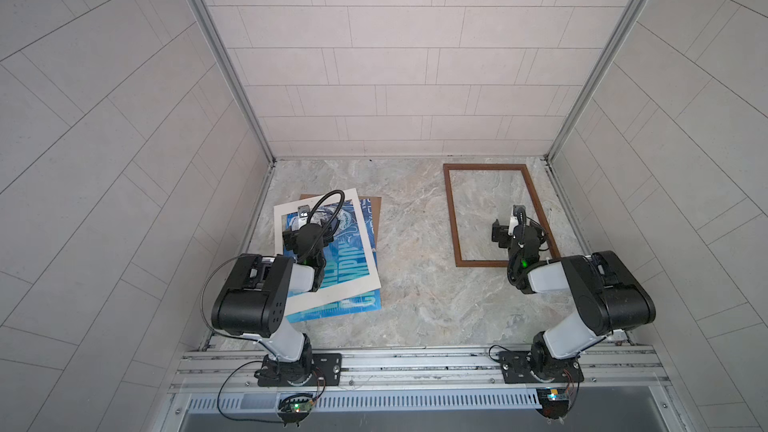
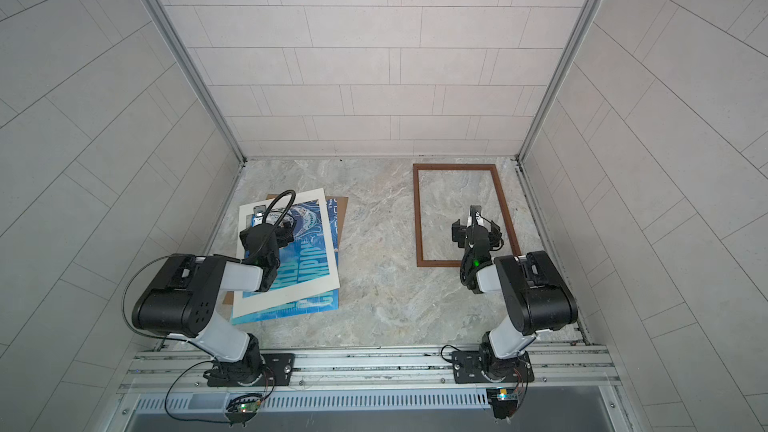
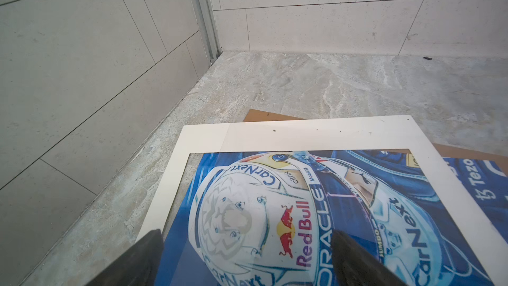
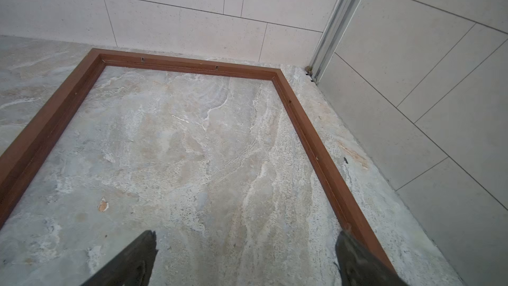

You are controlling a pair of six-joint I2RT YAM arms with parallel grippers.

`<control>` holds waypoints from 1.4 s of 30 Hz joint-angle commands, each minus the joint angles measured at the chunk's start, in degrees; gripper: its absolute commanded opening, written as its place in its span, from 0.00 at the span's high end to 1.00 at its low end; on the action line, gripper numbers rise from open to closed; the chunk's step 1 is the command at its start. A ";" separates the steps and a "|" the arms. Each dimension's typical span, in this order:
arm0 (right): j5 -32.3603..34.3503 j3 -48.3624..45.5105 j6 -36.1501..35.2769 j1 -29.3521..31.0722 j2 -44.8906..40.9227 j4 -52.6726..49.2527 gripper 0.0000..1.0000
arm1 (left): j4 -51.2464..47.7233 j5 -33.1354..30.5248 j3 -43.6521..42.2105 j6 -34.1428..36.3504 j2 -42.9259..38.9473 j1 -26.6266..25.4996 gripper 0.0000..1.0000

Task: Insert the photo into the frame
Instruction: 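Move the right gripper over the brown frame while the left gripper moves over the poster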

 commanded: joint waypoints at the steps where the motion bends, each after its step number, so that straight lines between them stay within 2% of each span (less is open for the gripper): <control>1: -0.56 0.16 -0.15 -0.23 -0.06 0.16 0.01 | 1.70 0.23 -0.47 -0.78 -0.60 0.31 0.00; 21: -0.63 0.12 -0.03 -0.19 -0.12 0.17 0.01 | 1.11 -0.03 -0.11 -0.66 -0.56 0.10 0.00; 24: -0.83 0.18 0.14 -0.37 -0.05 -0.02 0.00 | -3.23 0.37 0.98 -1.36 -1.75 0.43 0.00; 26: -0.83 0.21 0.02 -0.36 -0.12 0.04 0.01 | 0.88 0.65 0.10 -0.41 -0.48 0.35 0.00; 28: -0.69 0.12 -0.08 -0.28 -0.12 0.16 0.00 | -0.42 1.00 -0.01 -0.67 -1.29 0.28 0.00; 30: 0.01 -0.17 -0.24 -0.22 -0.26 0.90 0.01 | -1.61 -1.15 0.54 -1.00 -2.21 0.32 0.00; 31: 2.37 -0.48 0.01 0.23 -1.28 0.65 0.01 | -4.75 -2.19 1.58 -1.45 -3.92 0.27 0.00; 32: 3.07 -0.62 0.38 0.25 -3.11 -0.78 0.01 | -8.39 -2.72 2.83 -1.56 -5.29 0.22 0.00; 35: 5.71 3.31 1.39 0.24 -9.76 -13.59 0.00 | -20.83 -5.97 7.93 -2.88 -9.47 0.22 0.00; 38: 10.08 7.08 5.45 0.18 -16.63 -24.05 0.01 | -26.14 -7.88 10.59 -3.89 -12.18 0.09 0.00; 41: 9.35 15.67 11.71 -0.10 -25.07 -45.80 0.05 | -37.87 -10.88 15.19 -7.25 -15.29 -0.78 0.00; 42: 6.78 18.65 12.27 -0.10 -27.42 -51.81 0.07 | -43.26 -11.41 17.45 -8.69 -16.09 -1.08 0.00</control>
